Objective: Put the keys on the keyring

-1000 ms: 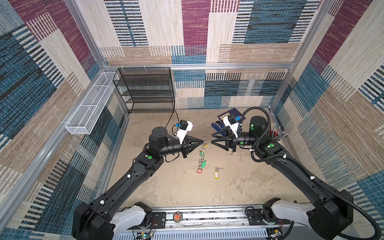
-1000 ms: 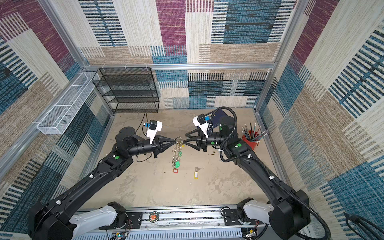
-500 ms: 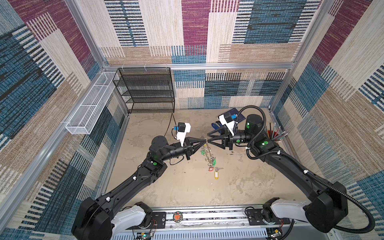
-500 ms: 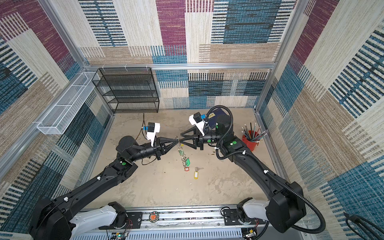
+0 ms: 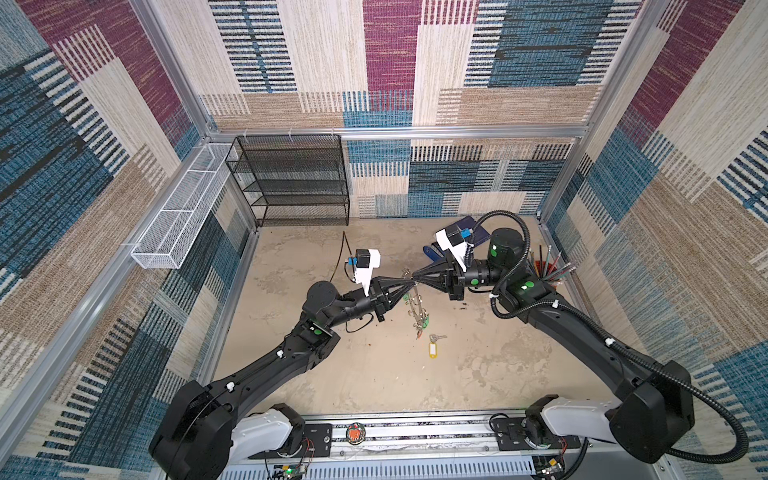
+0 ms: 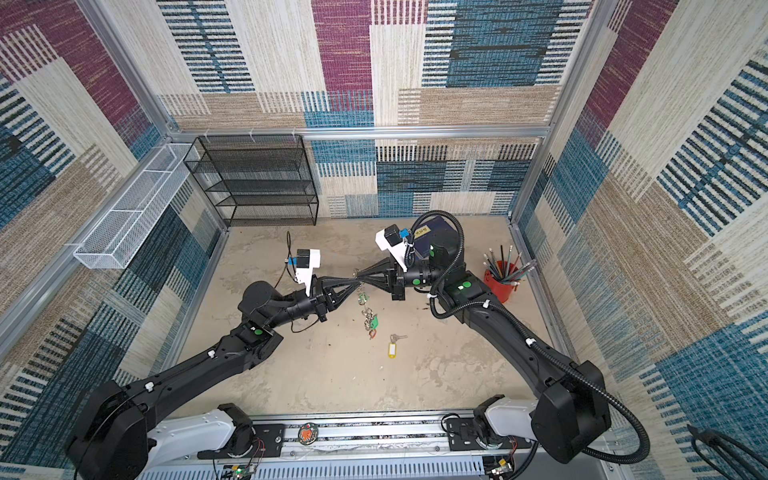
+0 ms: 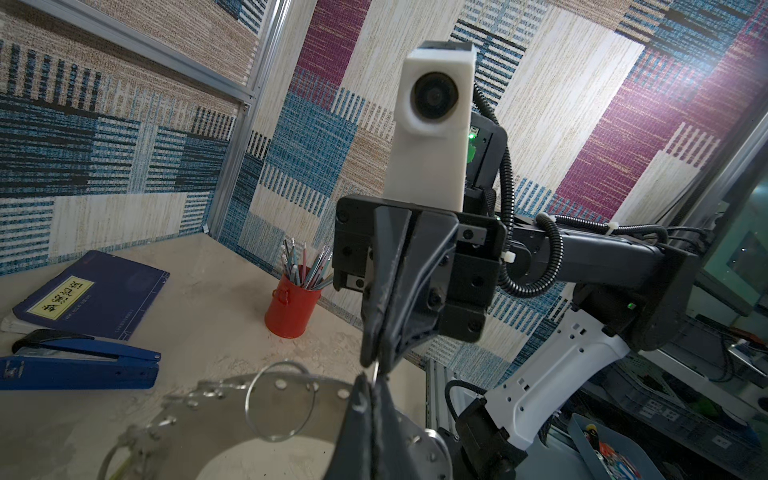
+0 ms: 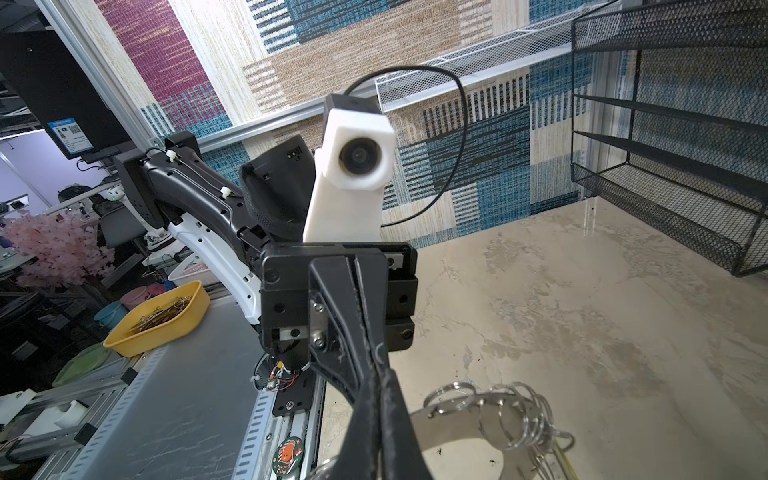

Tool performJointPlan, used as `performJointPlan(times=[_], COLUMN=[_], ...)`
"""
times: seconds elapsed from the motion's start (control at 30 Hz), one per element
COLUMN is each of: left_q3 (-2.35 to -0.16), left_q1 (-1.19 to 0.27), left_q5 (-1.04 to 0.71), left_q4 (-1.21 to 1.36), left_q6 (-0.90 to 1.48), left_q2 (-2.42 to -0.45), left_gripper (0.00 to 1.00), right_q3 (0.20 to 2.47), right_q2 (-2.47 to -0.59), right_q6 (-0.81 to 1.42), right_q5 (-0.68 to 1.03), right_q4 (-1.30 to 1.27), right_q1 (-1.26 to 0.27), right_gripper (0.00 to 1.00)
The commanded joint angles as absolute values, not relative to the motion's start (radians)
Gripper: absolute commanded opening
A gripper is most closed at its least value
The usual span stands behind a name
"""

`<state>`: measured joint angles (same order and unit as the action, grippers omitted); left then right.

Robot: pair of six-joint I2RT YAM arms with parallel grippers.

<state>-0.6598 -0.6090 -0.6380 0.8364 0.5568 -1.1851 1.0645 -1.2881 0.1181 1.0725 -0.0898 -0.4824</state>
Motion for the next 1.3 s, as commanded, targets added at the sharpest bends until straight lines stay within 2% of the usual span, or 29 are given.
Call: performJointPlan(times=[0.0,0.13,0.27,0.53,0.7,0.87,0.97,1.0,1.07,1.1,1.17,1.27], left_q3=[-0.664,-0.692,-0.732,-0.824,-0.872,-0.895,-0.899,-0.898,-0.885,-0.875,-0.848,-0.817], left_q1=[-0.609,-0.609,-0.609,-0.605,-0.601,-0.597,-0.595,-0.594,-0.594,-0.594,-0.597,-0.594], left_q5=[-0.632,-0.672,-0.729,-0.795,-0.828,-0.842,-0.832,-0.822,-0.807,-0.801,-0.788,-0.765], left_q4=[0.912,0.82,0.689,0.423,0.319,0.279,0.267,0.266,0.284,0.304,0.362,0.443], left_q6=[0.544,0.511,0.449,0.329,0.293,0.287,0.281,0.28,0.286,0.296,0.324,0.364], left_q2=[-1.184,-1.183,-1.179,-1.172,-1.184,-1.194,-1.196,-1.194,-1.185,-1.181,-1.168,-1.151], left_gripper=[0.0,0.0,0.08,0.12,0.11,0.0,0.0,0.0,0.0,0.0,0.0,0.0], right_q3=[1.064,1.078,1.084,1.084,1.087,1.083,1.083,1.082,1.075,1.067,1.044,1.002], right_q2=[-1.279,-1.285,-1.289,-1.294,-1.3,-1.303,-1.305,-1.301,-1.29,-1.282,-1.264,-1.237], right_q6=[0.112,0.087,0.073,0.052,0.032,0.026,0.032,0.04,0.057,0.07,0.115,0.164], right_q5=[1.078,1.065,1.065,1.071,1.07,1.073,1.061,1.052,1.054,1.062,1.086,1.098], right_q4=[-0.101,-0.071,-0.052,-0.02,0.007,0.014,0.009,0.003,-0.016,-0.034,-0.086,-0.139], right_q1=[-0.483,-0.484,-0.483,-0.486,-0.488,-0.489,-0.491,-0.49,-0.483,-0.474,-0.443,-0.413], right_gripper=[0.0,0.0,0.0,0.0,0.0,0.0,0.0,0.02,0.29,0.35,0.4,0.43])
